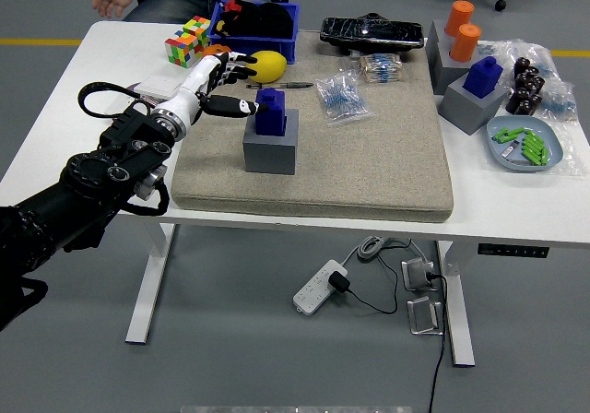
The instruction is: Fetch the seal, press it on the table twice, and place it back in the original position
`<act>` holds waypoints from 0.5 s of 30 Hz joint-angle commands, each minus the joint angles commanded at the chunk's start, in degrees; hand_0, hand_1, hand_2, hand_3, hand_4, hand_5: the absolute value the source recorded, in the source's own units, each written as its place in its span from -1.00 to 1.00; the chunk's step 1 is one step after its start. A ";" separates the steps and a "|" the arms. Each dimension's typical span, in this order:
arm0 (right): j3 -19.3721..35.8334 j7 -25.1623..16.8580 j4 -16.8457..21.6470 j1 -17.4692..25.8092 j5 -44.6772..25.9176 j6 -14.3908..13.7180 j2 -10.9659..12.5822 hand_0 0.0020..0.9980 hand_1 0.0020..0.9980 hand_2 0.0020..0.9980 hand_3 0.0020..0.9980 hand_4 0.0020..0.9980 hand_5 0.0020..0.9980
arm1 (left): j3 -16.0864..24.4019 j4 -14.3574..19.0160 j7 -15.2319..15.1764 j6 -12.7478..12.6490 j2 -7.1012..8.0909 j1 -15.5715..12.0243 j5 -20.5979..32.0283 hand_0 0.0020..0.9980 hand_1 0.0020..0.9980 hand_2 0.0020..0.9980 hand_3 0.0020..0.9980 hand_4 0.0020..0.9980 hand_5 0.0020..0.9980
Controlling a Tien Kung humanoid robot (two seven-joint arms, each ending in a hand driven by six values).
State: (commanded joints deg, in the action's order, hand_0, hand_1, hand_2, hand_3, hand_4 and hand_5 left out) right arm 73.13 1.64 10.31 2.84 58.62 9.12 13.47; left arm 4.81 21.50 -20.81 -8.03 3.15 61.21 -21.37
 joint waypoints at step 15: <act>1.02 0.14 0.00 0.76 0.38 -0.01 -0.46 0.51 0.40 0.36 0.28 0.56 0.03 | 0.80 1.60 -1.60 -1.51 2.46 0.56 -1.33 0.65 0.58 0.44 0.53 0.93 -1.00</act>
State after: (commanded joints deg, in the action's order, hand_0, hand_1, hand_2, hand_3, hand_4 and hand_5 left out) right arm 74.15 1.78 10.31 3.61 59.00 9.11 13.01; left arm 5.61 23.10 -22.41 -9.54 5.61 61.77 -22.70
